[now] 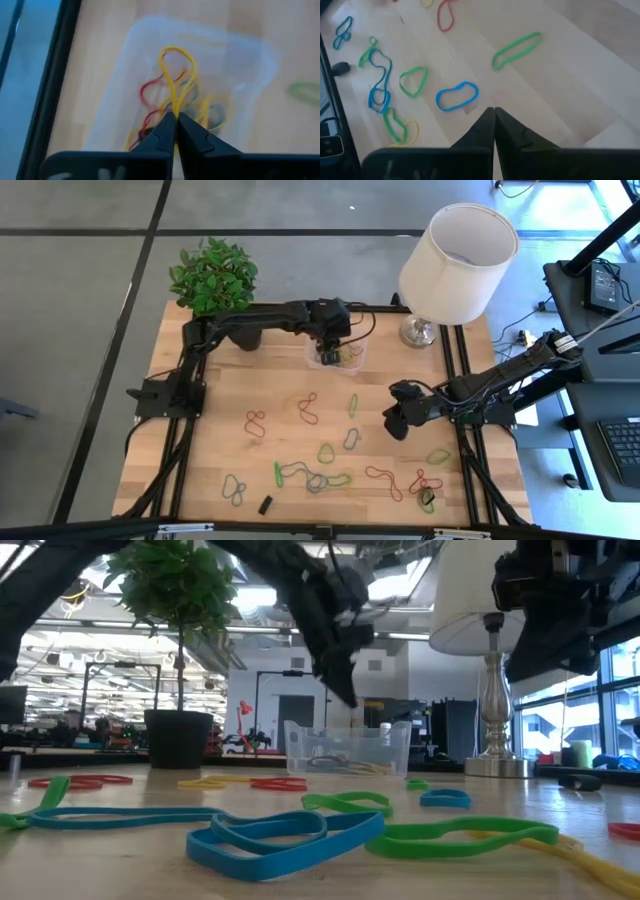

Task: Pick and place rubber bands into bin
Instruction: Put the yellow rubber band into the transparent bin, then put the black rubber band into the transparent bin

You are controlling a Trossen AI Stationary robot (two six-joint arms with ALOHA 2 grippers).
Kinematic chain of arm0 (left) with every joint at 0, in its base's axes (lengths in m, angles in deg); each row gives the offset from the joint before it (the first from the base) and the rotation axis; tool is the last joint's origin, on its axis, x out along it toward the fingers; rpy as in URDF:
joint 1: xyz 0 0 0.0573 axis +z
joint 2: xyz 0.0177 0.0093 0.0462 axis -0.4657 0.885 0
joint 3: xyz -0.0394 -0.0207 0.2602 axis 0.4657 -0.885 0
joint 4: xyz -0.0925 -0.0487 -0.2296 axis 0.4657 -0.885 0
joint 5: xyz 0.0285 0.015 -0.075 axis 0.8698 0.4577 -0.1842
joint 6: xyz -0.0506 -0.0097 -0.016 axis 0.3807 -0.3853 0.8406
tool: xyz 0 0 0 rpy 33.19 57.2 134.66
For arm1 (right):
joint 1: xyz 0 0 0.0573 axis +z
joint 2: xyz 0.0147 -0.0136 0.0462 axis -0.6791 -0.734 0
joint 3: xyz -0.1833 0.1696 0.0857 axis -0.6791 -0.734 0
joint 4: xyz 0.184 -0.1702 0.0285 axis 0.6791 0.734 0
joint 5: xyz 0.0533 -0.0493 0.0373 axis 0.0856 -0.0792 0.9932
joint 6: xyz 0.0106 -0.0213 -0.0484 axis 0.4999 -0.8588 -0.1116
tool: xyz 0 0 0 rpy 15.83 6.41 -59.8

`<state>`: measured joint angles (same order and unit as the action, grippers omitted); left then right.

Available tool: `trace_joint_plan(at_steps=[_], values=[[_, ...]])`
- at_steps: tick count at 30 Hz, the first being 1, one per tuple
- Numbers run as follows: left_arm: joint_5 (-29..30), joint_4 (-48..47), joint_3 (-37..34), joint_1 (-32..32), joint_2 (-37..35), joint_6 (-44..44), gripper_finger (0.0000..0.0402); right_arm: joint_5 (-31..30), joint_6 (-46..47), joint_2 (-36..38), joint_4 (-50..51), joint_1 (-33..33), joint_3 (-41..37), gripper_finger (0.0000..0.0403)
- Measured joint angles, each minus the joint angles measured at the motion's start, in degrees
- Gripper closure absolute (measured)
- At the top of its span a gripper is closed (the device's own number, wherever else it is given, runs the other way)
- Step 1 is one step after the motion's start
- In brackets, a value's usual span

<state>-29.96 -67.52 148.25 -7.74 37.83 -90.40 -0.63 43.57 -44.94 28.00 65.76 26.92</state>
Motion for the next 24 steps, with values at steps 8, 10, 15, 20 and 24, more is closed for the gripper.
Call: trace_joint_plan(at_steps=[8,10,15,20,24], values=[[0.3,-6.1,0.0,3.1,2.6,-2.9,0.032,-3.9,2.9,0.0,-0.1,-0.1,0.0,0.0389],[0.6,-5.6,0.1,3.3,2.3,-2.9,0.0305,-3.9,2.9,0.0,0.1,-0.5,0.0,0.0389],[0.6,-6.0,0.1,3.3,-1.5,-1.2,0.0294,-3.9,2.1,0.0,0.6,-1.5,0.0,0.0389],[0.2,-7.4,0.1,2.3,-7.0,4.7,0.0312,-4.0,-2.5,0.0,0.6,-1.5,0.0,0.0389],[0.4,-8.6,-1.0,-0.3,-11.7,10.3,0.0363,-3.9,-6.3,0.0,0.7,-1.5,0.0,0.0389]])
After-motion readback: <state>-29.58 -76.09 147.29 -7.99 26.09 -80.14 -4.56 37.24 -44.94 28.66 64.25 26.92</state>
